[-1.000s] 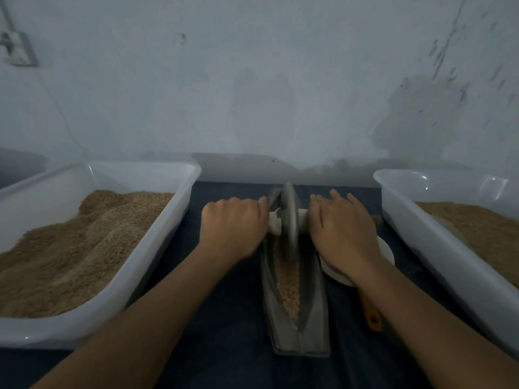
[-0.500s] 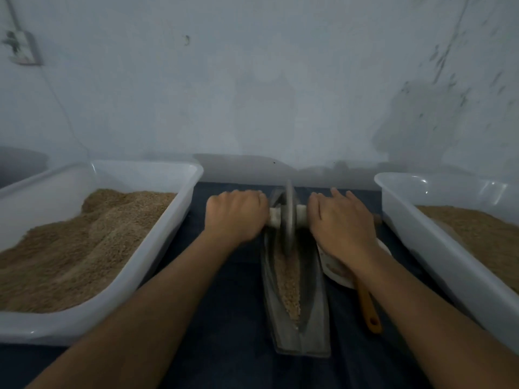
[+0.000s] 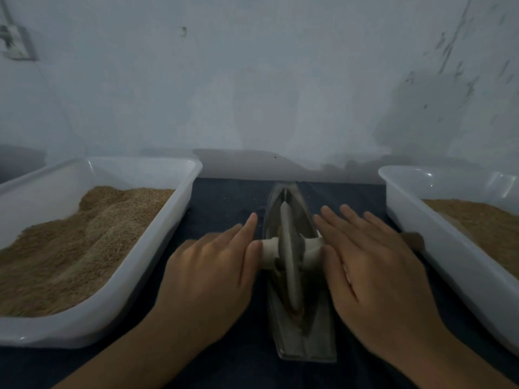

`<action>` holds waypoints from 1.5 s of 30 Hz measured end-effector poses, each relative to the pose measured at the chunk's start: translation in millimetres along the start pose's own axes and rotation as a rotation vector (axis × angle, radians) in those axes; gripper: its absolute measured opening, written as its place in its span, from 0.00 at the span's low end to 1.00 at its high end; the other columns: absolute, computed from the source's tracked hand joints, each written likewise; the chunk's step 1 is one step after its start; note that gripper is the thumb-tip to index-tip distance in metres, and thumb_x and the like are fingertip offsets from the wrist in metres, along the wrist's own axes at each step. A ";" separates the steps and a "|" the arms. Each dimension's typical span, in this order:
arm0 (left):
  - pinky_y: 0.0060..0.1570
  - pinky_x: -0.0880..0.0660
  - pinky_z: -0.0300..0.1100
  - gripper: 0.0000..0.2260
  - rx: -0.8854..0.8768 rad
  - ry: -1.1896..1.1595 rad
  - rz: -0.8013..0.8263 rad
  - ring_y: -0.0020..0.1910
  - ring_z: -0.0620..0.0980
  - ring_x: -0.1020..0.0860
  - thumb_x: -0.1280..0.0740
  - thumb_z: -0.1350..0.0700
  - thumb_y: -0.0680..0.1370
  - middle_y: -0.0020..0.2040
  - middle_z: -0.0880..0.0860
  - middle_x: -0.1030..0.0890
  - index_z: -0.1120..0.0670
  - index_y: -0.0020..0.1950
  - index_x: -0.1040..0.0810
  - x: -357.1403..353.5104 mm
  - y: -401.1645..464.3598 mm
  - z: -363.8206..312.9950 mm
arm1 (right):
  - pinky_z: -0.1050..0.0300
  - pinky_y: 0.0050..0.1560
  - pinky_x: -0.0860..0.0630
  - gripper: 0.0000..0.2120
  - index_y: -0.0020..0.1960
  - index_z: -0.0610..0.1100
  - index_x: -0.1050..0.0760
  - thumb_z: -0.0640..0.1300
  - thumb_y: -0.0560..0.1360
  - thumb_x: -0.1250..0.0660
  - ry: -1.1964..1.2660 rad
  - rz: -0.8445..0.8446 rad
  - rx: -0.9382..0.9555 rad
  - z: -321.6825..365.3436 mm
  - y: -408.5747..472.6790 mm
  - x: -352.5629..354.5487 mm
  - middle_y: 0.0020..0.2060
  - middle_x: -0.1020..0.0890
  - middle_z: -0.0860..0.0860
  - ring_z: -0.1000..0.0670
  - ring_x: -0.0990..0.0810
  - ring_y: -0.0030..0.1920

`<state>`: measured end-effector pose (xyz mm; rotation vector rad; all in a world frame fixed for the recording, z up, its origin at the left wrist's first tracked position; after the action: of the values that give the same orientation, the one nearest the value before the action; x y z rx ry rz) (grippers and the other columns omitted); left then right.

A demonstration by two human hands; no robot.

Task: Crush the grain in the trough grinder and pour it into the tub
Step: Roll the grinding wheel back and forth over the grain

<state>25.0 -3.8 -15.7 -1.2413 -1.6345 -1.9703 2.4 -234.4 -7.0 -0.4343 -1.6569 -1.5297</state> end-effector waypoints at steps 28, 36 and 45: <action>0.47 0.23 0.52 0.32 0.044 0.212 0.266 0.51 0.54 0.18 0.63 0.42 0.82 0.64 0.49 0.18 0.50 0.74 0.27 -14.3 50.8 -0.4 | 0.50 0.76 0.34 0.25 0.73 0.46 0.24 0.53 0.85 0.52 -0.027 0.104 -0.153 -13.4 16.4 -17.1 0.70 0.22 0.50 0.51 0.27 0.73; 0.42 0.34 0.53 0.06 0.099 0.345 0.396 0.41 0.56 0.25 0.43 0.55 0.83 0.48 0.53 0.20 0.51 0.46 0.31 -58.4 123.7 10.6 | 0.44 0.75 0.38 0.24 0.38 0.46 0.27 0.47 0.85 0.56 0.008 0.266 -0.403 -38.9 99.5 -62.3 0.53 0.15 0.44 0.42 0.30 0.74; 0.64 0.24 0.53 0.35 0.094 0.026 0.257 0.67 0.51 0.22 0.64 0.40 0.83 0.75 0.53 0.25 0.57 0.83 0.39 -3.7 19.2 -3.2 | 0.45 0.75 0.31 0.24 0.72 0.48 0.24 0.54 0.86 0.51 -0.028 0.022 -0.091 -6.8 5.2 -10.7 0.70 0.23 0.54 0.52 0.29 0.75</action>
<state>39.1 -13.7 -6.0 -1.3114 -1.4547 -1.7283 14.8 -236.8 -12.1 -0.5230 -1.6037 -1.5940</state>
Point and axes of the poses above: each hand's wrist, its own y-axis towards the middle knuckle, its own x-axis out of the back of the hand, z = x × y, the point moved 1 cm from there along y, towards the middle knuckle
